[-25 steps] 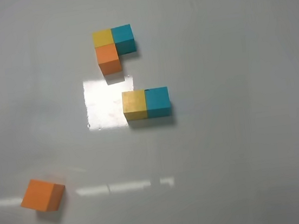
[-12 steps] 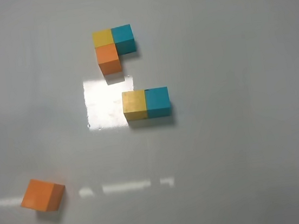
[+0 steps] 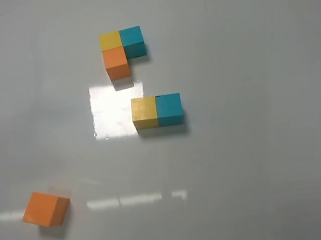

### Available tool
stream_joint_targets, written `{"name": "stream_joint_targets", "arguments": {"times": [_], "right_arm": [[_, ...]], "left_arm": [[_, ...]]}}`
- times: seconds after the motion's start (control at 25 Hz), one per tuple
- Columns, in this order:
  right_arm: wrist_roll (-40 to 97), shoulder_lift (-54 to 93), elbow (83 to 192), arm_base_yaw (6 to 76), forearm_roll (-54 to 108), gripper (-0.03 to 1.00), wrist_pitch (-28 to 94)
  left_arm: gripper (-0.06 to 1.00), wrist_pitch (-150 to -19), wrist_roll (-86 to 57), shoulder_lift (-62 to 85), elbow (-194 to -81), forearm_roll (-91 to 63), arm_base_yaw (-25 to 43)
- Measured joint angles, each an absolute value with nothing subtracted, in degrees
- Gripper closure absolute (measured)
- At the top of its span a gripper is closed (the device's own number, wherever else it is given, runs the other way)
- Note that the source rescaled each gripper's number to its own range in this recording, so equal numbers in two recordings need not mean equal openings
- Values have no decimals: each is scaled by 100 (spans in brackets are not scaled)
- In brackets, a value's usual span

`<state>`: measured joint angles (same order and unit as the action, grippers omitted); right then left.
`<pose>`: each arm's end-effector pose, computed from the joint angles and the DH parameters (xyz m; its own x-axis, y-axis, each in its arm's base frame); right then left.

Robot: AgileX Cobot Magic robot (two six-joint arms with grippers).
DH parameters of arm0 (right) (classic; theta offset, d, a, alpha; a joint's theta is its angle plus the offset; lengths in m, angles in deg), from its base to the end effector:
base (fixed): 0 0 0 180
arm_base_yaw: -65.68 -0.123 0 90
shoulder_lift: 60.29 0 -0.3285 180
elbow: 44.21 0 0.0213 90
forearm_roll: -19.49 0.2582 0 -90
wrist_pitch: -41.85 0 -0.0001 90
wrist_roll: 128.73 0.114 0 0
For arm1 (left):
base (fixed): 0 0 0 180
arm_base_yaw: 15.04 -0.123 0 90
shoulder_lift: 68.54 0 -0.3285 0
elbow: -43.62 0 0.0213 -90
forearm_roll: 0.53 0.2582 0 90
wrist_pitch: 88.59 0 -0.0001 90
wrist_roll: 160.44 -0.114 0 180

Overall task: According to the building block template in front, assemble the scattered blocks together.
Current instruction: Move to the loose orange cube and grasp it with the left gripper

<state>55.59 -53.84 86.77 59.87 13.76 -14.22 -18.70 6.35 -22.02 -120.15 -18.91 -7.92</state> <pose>-0.0190 -0.0114 0.2822 -0.3635 -0.0175 -0.9314 -0.0171 0.9998 -0.0121 0.0703 -0.0428 0.4261 -0.6156 0.1891 -0.7650 0.4125 0.9045 -0.1084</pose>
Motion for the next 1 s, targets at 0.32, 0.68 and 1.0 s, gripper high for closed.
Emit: {"name": "stream_joint_targets", "arguments": {"times": [0.32,0.68,1.0], "right_arm": [[5559,-5384,8677,5987,1376,58,-1422],[5559,-5384,8677,5987,1376,58,-1422],[5559,-5384,8677,5987,1376,58,-1422]], "left_arm": [[94,-1870,1323,-2202,-12015,-1962,-792],[75,-1870,2140,-2361,-11835,-1810,-792],[56,-1839,1748,-2522,-11404,-1426,-508]]}}
